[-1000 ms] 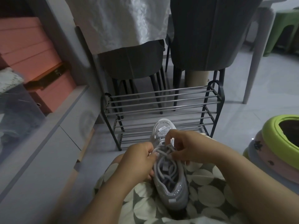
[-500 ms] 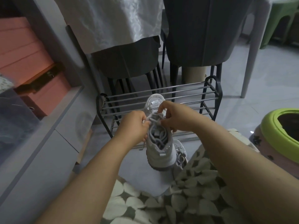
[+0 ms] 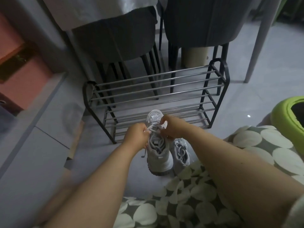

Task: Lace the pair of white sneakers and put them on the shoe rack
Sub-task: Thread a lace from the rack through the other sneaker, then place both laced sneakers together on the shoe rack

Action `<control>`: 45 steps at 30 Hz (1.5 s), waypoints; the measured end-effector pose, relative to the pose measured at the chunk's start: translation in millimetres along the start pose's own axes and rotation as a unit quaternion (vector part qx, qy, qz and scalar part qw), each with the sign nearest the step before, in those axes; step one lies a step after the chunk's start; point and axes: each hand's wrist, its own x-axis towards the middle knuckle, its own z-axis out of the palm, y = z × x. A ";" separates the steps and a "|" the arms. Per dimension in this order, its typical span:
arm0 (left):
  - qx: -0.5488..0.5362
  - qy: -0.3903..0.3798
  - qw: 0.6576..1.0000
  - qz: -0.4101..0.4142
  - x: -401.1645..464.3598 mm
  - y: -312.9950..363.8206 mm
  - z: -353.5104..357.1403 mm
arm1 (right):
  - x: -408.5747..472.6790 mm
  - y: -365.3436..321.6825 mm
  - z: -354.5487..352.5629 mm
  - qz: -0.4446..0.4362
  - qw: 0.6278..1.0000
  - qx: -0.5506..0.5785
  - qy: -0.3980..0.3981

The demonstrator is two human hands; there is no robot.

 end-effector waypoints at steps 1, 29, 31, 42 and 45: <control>0.000 -0.002 1.000 -0.004 4.4 -5.4 5.5 | 5.1 5.6 3.3 0.015 1.000 0.008 -0.004; 0.099 -0.107 0.982 -0.116 105.5 -115.1 149.7 | 139.1 177.6 78.6 0.318 0.938 0.078 0.110; 0.098 -0.115 0.982 -0.114 107.1 -120.0 156.5 | 142.6 186.3 83.4 0.335 0.928 0.082 0.144; 0.053 -0.122 0.985 -0.108 109.8 -144.7 174.8 | 153.3 204.3 93.5 0.369 0.900 0.090 0.212; -0.003 -0.122 0.980 -0.160 112.5 -153.1 183.0 | 154.2 204.5 94.4 0.388 0.888 0.091 0.230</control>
